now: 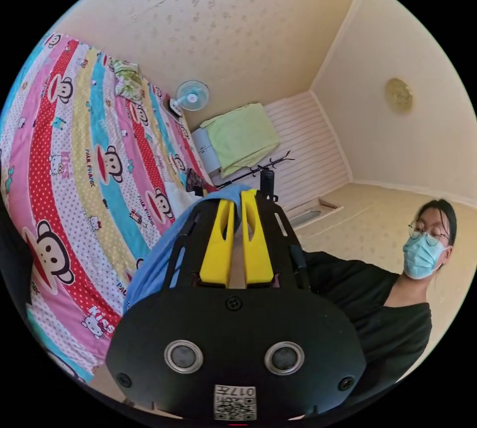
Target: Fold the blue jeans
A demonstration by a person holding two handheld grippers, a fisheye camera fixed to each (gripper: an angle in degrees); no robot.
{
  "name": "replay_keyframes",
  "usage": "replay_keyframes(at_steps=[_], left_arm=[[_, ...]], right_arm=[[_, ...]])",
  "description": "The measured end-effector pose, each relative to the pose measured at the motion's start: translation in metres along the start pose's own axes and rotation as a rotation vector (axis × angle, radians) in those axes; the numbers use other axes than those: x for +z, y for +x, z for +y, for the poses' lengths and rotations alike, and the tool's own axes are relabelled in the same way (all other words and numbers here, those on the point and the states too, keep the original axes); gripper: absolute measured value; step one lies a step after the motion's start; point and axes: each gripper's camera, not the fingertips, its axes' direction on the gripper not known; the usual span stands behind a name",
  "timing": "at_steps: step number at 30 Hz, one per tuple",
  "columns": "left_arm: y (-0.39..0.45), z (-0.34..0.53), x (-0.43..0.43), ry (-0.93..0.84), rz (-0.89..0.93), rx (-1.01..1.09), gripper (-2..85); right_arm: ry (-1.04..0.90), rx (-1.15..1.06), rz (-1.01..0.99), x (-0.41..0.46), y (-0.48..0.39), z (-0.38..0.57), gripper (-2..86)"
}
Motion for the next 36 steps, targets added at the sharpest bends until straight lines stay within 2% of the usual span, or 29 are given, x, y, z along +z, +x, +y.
replay_keyframes(at_steps=[3,8,12,17,19,21,24,28,32,36], left_arm=[[-0.046,-0.025,0.019,-0.013,-0.081,-0.074,0.0],[-0.11,-0.027,0.037,0.003,-0.144,-0.124,0.6],[-0.196,0.028,0.062,-0.041,-0.218,-0.318,2.7],[-0.296,0.131,0.095,-0.186,-0.237,-0.687,8.4],[-0.316,0.167,0.092,-0.153,-0.214,-0.799,9.1],[-0.329,0.198,0.072,-0.046,-0.229,-0.931,10.6],[-0.333,0.196,0.042,0.093,-0.25,-0.936,11.3],[-0.342,0.154,0.026,0.114,-0.218,-0.786,12.6],[-0.37,0.102,0.03,0.024,-0.214,-0.635,16.8],[-0.416,0.082,0.048,-0.13,-0.25,-0.618,16.5]], right_arm=[[0.041,0.081,0.094,0.005,0.049,-0.037,-0.2],[0.032,0.099,0.054,0.02,0.096,-0.061,0.1],[-0.119,0.192,0.062,0.06,0.152,-0.006,1.1],[-0.257,0.557,-0.063,0.106,0.239,0.112,7.3],[-0.282,0.692,-0.091,0.11,0.257,0.156,9.9],[-0.224,0.75,-0.165,0.1,0.263,0.17,10.4],[-0.199,0.796,-0.108,0.075,0.268,0.16,13.4],[-0.157,0.759,-0.001,0.04,0.278,0.117,16.9],[-0.147,0.731,-0.017,0.035,0.298,0.086,18.0],[-0.194,0.744,-0.071,0.059,0.322,0.07,19.6]])
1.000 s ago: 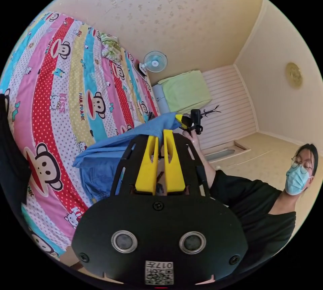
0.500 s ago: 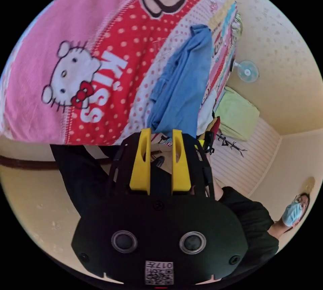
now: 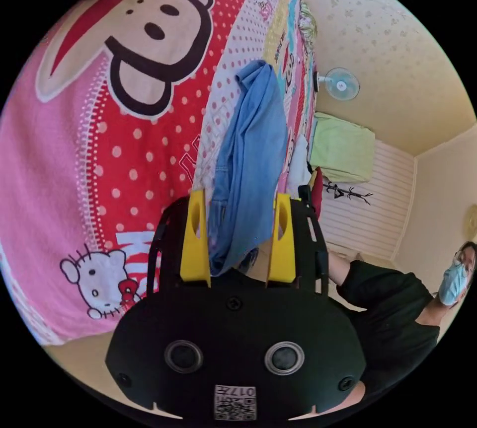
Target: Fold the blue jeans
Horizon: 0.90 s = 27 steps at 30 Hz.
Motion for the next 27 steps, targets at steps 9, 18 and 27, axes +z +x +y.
replay_keyframes(at_steps=[9,18,27], left_arm=[[-0.039,0.03,-0.014,0.241,0.099,-0.079,9.8],[-0.009,0.093,-0.007,-0.093,0.435,-0.163,7.8],[0.164,0.092,0.026,-0.433,0.369,0.171,7.5]], right_arm=[[0.076,0.065,-0.309,0.044,0.013,-0.012,11.1],[-0.148,0.012,-0.599,0.026,-0.032,0.044,4.0],[-0.148,-0.247,-0.583,-0.119,-0.102,0.112,2.4]])
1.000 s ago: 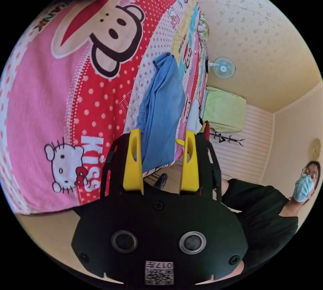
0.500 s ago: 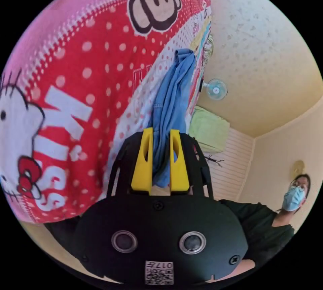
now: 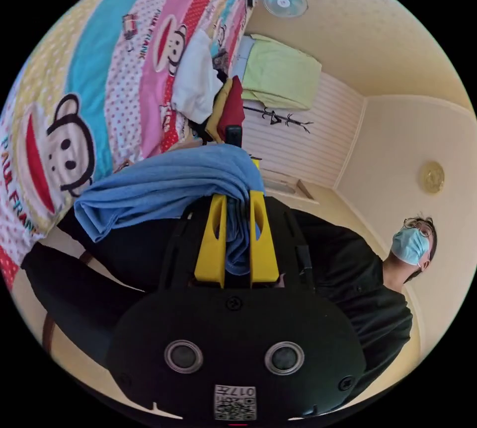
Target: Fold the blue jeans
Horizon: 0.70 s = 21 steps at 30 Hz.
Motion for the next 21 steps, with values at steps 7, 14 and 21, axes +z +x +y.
replay_keyframes(at_steps=[7,14,21], left_arm=[[0.104,-0.103,0.075,-0.121,-0.112,0.252,7.5],[0.019,-0.178,0.109,-0.119,-0.585,-0.052,6.9],[-0.134,-0.015,-0.033,-0.068,-0.783,-0.637,-0.6]], right_arm=[[0.051,-0.297,0.247,-0.083,-0.163,-0.009,3.8],[0.534,0.16,0.784,-0.217,-0.149,0.015,5.9],[0.742,0.721,0.678,-0.177,0.048,0.181,1.0]])
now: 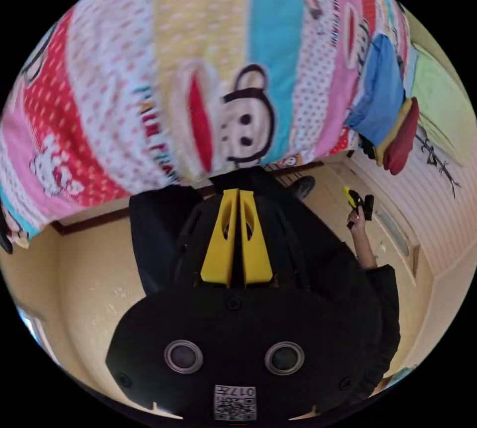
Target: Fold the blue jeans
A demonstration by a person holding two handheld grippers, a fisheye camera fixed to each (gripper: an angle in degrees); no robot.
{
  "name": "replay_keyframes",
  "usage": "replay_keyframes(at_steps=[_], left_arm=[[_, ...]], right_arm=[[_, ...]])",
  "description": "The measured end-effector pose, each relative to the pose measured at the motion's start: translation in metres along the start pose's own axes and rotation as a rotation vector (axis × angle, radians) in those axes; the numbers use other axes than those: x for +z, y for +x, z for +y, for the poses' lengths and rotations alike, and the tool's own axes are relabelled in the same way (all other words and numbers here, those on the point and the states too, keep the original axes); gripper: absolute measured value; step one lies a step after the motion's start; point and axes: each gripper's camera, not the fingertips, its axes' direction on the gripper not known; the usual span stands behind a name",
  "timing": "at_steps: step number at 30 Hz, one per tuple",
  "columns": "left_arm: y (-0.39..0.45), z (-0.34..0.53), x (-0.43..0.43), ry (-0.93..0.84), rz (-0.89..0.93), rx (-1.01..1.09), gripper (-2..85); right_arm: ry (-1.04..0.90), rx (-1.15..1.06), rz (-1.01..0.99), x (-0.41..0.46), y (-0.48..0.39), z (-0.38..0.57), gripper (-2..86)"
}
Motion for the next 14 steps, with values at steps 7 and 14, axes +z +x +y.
replay_keyframes(at_steps=[7,14], left_arm=[[-0.232,0.189,-0.002,0.164,0.252,-0.726,-1.0],[-0.225,0.315,0.083,0.681,0.956,-1.018,-1.0]], right_arm=[[-0.511,0.337,0.181,0.163,0.09,0.125,0.5],[-0.683,0.018,0.386,0.194,-0.051,0.046,0.5]])
